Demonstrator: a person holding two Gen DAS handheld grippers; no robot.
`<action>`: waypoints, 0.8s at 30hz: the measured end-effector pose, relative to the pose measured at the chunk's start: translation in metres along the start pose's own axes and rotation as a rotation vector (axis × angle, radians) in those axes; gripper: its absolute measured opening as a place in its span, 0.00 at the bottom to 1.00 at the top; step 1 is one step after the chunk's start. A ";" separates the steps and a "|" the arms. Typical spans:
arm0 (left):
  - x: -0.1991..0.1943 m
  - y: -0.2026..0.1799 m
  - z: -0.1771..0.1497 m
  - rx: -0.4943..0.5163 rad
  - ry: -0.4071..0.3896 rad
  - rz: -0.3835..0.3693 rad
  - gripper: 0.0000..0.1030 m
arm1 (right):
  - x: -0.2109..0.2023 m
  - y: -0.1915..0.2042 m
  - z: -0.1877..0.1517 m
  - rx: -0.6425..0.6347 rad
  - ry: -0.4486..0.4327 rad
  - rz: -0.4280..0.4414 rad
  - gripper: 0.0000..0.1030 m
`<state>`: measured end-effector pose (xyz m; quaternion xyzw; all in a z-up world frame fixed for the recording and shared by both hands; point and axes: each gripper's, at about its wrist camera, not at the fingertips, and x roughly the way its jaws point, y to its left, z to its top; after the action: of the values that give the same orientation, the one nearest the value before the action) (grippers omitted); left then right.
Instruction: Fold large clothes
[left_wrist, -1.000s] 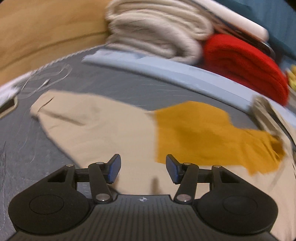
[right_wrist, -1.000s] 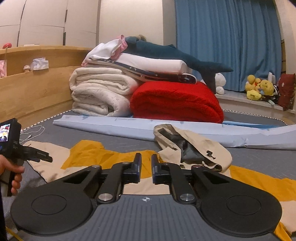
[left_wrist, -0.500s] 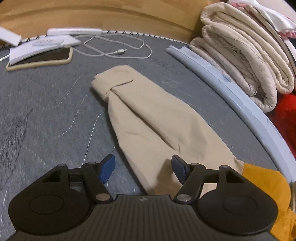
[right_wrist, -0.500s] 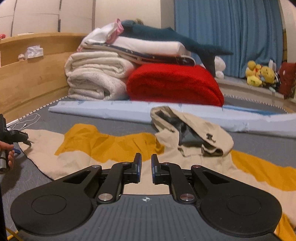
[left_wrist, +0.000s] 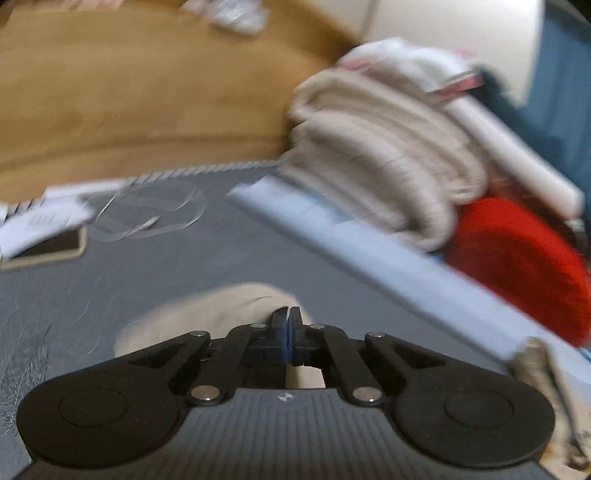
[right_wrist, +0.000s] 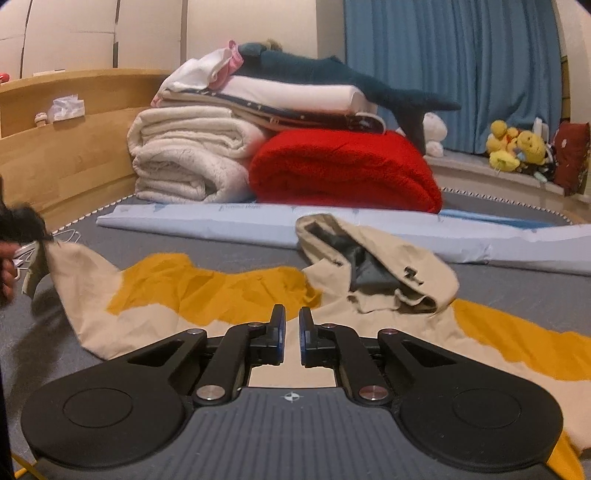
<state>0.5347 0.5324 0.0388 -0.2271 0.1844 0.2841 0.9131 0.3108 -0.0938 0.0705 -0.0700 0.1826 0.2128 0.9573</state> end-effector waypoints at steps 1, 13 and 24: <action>-0.017 -0.010 0.005 0.015 -0.002 -0.028 0.00 | -0.002 -0.003 0.001 0.006 0.000 -0.006 0.05; -0.037 -0.159 0.005 0.233 0.059 -0.343 0.00 | -0.030 -0.039 0.008 0.024 -0.005 -0.087 0.05; -0.049 -0.290 -0.018 0.590 0.269 -0.784 0.55 | 0.003 -0.087 0.003 0.163 0.108 -0.292 0.09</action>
<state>0.6681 0.2883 0.1369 -0.0463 0.2734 -0.1761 0.9445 0.3523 -0.1699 0.0774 -0.0292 0.2384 0.0521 0.9693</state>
